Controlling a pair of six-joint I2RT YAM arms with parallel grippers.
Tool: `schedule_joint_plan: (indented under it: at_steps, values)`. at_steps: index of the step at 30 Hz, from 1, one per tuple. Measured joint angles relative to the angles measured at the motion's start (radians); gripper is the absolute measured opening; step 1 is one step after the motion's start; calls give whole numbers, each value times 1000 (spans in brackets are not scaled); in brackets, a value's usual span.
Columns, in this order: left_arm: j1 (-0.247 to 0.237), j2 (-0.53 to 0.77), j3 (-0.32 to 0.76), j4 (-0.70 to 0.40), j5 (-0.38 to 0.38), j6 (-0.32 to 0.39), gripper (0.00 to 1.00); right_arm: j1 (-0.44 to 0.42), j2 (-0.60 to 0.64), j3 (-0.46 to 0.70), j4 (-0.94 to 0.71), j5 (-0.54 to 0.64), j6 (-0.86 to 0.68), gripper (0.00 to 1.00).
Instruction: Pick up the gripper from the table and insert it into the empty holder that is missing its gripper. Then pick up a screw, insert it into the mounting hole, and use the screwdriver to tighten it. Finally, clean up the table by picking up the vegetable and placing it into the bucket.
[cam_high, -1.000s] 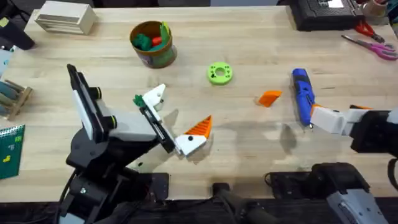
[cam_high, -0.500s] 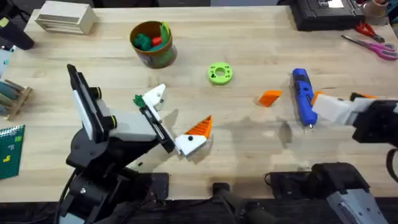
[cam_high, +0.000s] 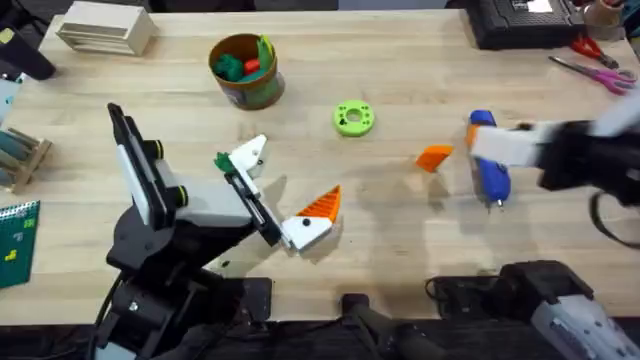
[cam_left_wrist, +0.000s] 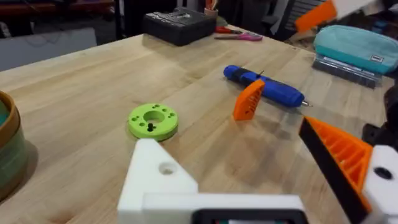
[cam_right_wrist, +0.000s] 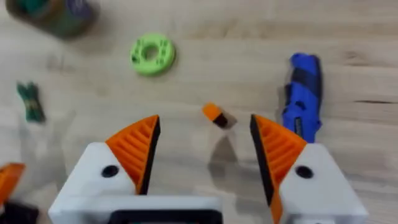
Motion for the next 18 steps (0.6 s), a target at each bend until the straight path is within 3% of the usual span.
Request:
schedule_joint_plan:
  at_steps: [1, 3, 4, 6, 14, 18]
  values:
    - [0, 0, 0, 0, 0, 0, 987, 13, 48, 6, -17, -7, -31, 841]
    - [0, 0, 0, 0, 0, 0, 987, 89, 332, 69, -106, 36, -213, 862]
    - [0, 0, 0, 0, 0, 0, 987, 93, 375, 71, -97, 60, -237, 959]
    - [0, 0, 0, 0, 0, 0, 987, 95, 453, 71, -63, 110, -263, 988]
    - [0, 0, 0, 0, 0, 0, 987, 96, 643, 71, 106, 184, -362, 992]
    - [0, 0, 0, 0, 0, 0, 987, 96, 696, 71, 126, 146, -379, 991]
